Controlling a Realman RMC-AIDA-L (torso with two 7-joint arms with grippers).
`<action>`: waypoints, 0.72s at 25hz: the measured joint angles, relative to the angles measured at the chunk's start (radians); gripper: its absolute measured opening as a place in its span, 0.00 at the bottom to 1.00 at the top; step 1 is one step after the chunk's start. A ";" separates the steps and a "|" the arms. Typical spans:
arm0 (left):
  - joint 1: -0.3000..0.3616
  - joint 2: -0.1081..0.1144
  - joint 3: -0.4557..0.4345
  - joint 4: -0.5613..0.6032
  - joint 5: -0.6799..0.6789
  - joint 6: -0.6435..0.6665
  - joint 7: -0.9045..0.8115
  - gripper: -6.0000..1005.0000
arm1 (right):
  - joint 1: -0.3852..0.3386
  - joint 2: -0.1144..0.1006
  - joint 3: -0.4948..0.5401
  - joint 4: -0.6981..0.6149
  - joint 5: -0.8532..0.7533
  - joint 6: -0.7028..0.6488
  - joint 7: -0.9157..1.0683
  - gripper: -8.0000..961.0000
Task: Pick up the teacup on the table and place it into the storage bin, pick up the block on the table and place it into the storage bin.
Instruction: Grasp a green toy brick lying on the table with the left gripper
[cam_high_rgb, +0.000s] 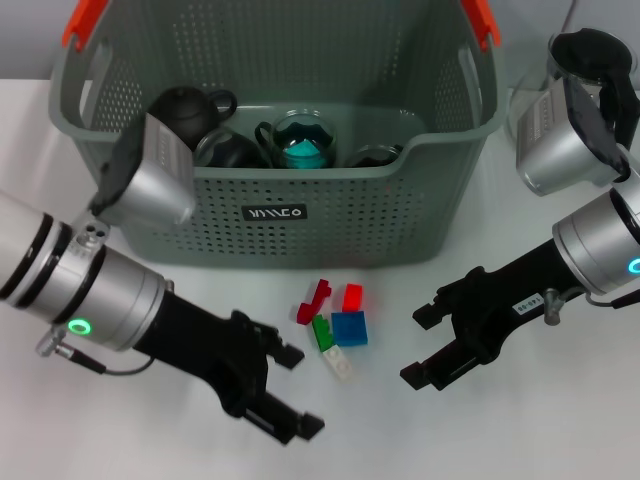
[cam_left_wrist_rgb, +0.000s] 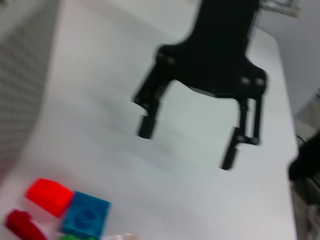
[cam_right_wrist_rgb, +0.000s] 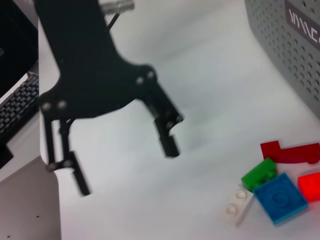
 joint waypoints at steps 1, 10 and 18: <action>0.000 0.000 -0.012 0.000 0.000 -0.014 -0.001 0.94 | 0.000 -0.002 0.000 -0.002 0.000 0.000 0.001 0.98; -0.022 0.008 0.028 -0.027 0.019 -0.145 0.012 0.94 | 0.002 -0.016 0.005 -0.011 0.000 -0.016 0.009 0.98; -0.025 0.000 0.119 -0.060 0.057 -0.279 0.012 0.93 | 0.002 -0.017 0.009 -0.013 0.000 -0.019 0.027 0.98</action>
